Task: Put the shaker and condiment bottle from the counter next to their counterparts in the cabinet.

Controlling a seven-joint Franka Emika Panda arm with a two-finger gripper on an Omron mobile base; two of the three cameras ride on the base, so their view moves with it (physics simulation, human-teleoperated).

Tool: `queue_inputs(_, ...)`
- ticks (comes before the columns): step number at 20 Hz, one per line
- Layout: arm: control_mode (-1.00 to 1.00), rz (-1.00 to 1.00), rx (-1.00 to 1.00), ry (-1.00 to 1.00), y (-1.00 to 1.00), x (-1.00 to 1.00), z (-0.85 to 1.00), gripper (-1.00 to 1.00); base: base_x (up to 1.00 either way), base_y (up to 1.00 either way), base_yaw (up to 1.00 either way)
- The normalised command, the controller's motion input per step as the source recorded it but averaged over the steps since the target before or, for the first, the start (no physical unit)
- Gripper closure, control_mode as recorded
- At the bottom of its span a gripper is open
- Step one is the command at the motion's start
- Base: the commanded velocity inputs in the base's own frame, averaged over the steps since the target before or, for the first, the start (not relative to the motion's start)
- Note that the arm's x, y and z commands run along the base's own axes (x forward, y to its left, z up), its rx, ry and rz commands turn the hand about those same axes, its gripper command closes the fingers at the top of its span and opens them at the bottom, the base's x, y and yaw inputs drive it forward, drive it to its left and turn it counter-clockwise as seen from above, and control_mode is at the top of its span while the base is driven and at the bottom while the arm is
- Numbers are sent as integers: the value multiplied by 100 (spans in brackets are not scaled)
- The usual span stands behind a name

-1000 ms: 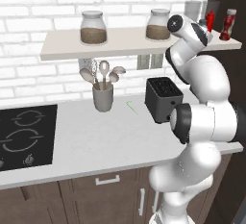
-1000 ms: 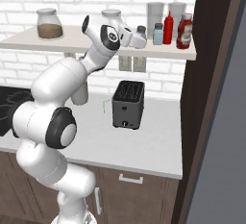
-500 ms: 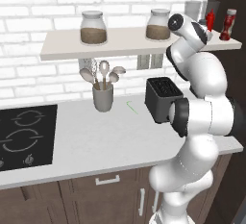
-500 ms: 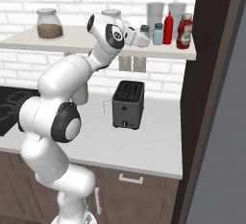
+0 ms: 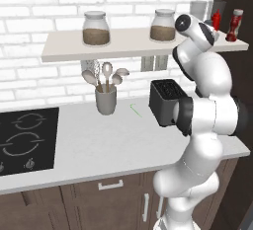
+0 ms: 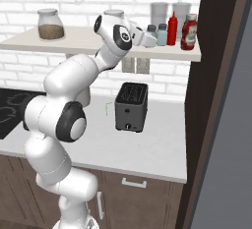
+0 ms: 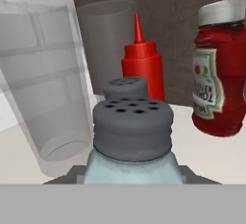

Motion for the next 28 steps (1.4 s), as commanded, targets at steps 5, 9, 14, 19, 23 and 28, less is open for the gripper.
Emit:
queue_inputs(5,-100,0,0,0,-2,14,-28,-100,0,0,0)
queue_inputs(9,-100,0,0,0,0,0,-19,-100,0,0,0)
queue_inputs(14,-100,0,0,0,1,0,-19,-100,0,0,0)
queue_inputs(19,-100,0,0,-5,16,1,-29,-100,0,0,0)
queue_inputs(23,-100,6,0,-12,39,4,-53,-100,0,0,0)
queue_inputs(28,-100,15,2,-24,67,3,-78,-100,0,0,0)
